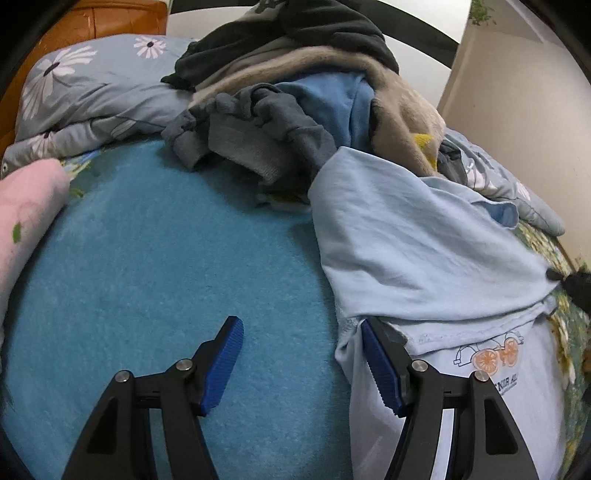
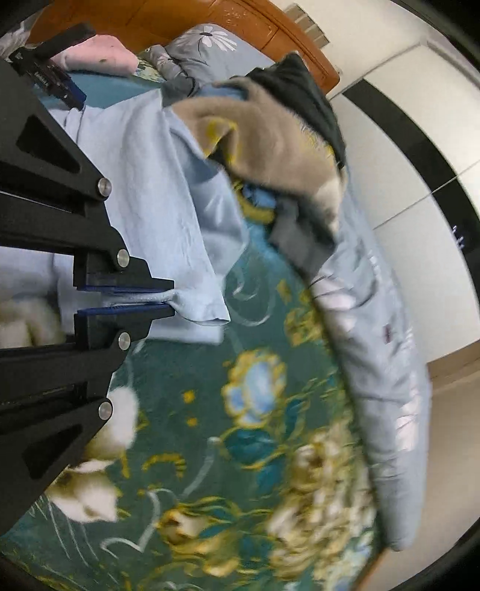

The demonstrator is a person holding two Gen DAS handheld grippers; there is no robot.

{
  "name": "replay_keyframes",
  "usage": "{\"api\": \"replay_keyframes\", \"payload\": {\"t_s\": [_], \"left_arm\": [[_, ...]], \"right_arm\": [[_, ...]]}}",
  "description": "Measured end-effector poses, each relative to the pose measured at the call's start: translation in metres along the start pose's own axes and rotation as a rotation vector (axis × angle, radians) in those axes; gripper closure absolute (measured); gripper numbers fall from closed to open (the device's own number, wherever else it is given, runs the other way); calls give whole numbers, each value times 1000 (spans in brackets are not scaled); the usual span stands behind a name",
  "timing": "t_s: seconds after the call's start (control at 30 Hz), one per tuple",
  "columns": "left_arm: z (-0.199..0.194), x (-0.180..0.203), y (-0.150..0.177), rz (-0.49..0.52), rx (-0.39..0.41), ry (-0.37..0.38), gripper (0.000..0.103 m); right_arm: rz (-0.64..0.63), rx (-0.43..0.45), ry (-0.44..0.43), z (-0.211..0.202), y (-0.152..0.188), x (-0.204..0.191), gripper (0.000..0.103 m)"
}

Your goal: Fold clothes

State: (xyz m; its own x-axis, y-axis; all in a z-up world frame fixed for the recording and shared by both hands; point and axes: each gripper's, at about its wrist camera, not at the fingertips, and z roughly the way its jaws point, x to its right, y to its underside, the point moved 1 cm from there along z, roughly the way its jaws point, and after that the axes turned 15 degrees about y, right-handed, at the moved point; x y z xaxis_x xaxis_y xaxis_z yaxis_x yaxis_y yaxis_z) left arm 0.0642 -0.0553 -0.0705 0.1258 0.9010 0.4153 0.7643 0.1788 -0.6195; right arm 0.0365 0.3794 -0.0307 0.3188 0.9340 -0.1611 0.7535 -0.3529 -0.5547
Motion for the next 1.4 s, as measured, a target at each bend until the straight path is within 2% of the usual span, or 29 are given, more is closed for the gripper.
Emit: {"api": "replay_keyframes", "payload": {"t_s": [0.13, 0.2, 0.27, 0.43, 0.5, 0.63, 0.73, 0.83, 0.9, 1.0, 1.2, 1.37, 1.4], "left_arm": [[-9, -2, 4, -29, -18, 45, 33], [-15, -3, 9, -51, -34, 98, 33], [-21, -1, 16, -70, -63, 171, 33], [-28, 7, 33, -102, -124, 324, 33], [-30, 13, 39, -106, -152, 360, 33], [-37, 26, 57, -121, -207, 439, 33], [-48, 31, 69, -121, -234, 466, 33], [-62, 32, 81, -140, -258, 494, 33], [-71, 32, 91, -158, -272, 516, 33], [-84, 29, 106, -178, -290, 535, 33], [-113, 24, 131, -201, -310, 556, 33], [-135, 19, 153, -210, -325, 575, 36], [-140, 18, 158, -208, -324, 579, 39]], "right_arm": [[-23, -22, 47, 4, 8, 2, 93], [-22, -10, 58, -4, 13, 8, 85], [-22, -9, 38, -13, 22, 13, 82], [-21, -89, -94, -33, 64, 31, 79], [-10, -138, -164, -40, 89, 39, 78], [-12, -165, -246, -59, 129, 45, 78], [-26, -200, -301, -73, 158, 47, 77], [-53, -187, -318, -91, 185, 51, 77], [-37, -201, -352, -102, 201, 61, 77], [-30, -199, -357, -113, 220, 76, 77], [45, -166, -381, -128, 242, 94, 77], [49, -152, -380, -136, 250, 94, 77], [54, -152, -381, -136, 252, 95, 77]]}}
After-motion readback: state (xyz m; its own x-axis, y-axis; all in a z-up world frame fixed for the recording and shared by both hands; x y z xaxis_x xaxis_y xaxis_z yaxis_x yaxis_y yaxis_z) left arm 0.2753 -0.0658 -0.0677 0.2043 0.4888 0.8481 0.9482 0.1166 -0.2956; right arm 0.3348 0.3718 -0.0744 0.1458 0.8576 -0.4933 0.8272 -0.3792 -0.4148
